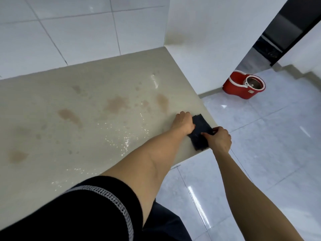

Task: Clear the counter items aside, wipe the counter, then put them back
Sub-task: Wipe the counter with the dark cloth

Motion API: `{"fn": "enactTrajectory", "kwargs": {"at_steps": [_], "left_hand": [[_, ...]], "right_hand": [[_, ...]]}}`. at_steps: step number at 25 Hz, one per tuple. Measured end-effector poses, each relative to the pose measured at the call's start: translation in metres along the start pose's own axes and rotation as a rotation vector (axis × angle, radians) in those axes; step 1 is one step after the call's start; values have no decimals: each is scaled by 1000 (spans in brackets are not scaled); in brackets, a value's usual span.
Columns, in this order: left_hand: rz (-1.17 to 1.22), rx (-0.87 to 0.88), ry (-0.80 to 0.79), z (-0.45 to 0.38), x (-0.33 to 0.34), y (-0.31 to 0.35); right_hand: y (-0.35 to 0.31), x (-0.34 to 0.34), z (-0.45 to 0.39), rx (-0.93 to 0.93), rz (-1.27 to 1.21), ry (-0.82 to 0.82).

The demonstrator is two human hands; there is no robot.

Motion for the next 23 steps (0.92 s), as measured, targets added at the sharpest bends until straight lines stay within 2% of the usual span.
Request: {"fn": "enactTrajectory", "kwargs": {"at_steps": [6, 9, 12, 17, 23], "left_hand": [[31, -9, -33, -5, 0, -4], [178, 54, -100, -1, -6, -12], [340, 91, -124, 6, -17, -35], [580, 5, 6, 27, -62, -116], [675, -126, 252, 92, -133, -254]], "right_hand": [[6, 0, -7, 5, -146, -50], [-2, -1, -5, -51, -179, -61], [-22, -4, 2, -112, -351, -107], [-93, 19, 32, -223, -636, -285], [-202, 97, 105, -308, -757, -479]]}}
Point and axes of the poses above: each hand's wrist, its own z-axis away from the middle knuckle, its own x-axis out of the palm, y = z × x, the point moved 6 cm from there along -z, towards the middle knuckle, and after that the axes turned 7 degrees about -x, right-handed, at the moved point
